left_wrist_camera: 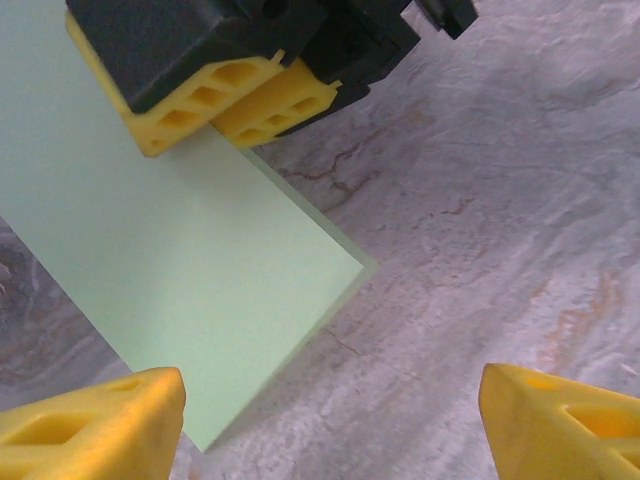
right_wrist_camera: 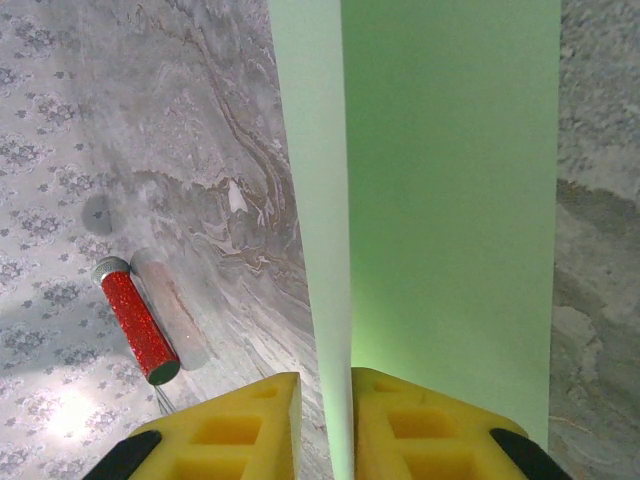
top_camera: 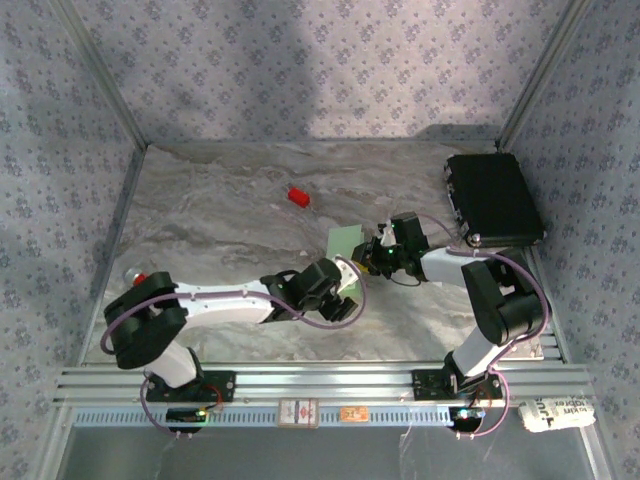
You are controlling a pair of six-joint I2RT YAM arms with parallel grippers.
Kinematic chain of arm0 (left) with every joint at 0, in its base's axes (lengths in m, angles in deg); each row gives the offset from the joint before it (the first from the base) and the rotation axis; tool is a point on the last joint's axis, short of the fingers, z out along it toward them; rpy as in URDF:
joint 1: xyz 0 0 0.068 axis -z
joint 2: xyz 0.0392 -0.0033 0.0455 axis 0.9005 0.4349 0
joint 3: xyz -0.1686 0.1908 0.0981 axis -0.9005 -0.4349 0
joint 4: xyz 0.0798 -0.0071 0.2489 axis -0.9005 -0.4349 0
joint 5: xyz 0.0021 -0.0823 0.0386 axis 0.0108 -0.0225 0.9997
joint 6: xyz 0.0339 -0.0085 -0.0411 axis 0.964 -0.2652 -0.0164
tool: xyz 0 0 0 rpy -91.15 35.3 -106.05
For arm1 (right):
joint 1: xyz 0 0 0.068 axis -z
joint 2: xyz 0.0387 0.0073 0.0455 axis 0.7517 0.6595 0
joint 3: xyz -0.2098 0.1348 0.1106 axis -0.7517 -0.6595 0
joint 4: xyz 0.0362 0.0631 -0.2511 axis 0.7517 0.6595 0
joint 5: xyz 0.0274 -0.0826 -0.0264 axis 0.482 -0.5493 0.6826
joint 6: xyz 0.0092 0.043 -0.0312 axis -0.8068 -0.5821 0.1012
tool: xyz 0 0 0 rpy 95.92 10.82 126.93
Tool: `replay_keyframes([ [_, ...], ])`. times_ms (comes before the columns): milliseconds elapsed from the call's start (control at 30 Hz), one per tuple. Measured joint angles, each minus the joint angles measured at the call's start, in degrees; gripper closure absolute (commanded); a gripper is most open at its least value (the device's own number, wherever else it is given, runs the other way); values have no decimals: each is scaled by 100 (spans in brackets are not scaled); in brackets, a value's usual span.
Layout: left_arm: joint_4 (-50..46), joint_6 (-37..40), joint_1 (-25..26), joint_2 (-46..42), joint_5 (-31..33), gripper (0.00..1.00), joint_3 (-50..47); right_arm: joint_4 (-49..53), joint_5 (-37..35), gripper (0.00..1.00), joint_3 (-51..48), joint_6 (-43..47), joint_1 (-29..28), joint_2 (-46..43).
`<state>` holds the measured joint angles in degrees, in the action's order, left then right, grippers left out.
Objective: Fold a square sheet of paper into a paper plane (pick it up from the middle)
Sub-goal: Fold the triangle a second time at the center of the table.
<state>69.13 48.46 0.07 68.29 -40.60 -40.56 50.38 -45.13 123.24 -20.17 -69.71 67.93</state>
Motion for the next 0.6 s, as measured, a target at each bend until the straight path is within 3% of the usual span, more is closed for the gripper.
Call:
replay_keyframes([
  [333, -153, 938, 350, 739, 1080, 20, 448, 2, -2, 79, 22, -2, 0, 15],
  [600, -153, 1239, 367, 1001, 1510, 23, 627, 0, -2, 79, 70, -2, 0, 63],
])
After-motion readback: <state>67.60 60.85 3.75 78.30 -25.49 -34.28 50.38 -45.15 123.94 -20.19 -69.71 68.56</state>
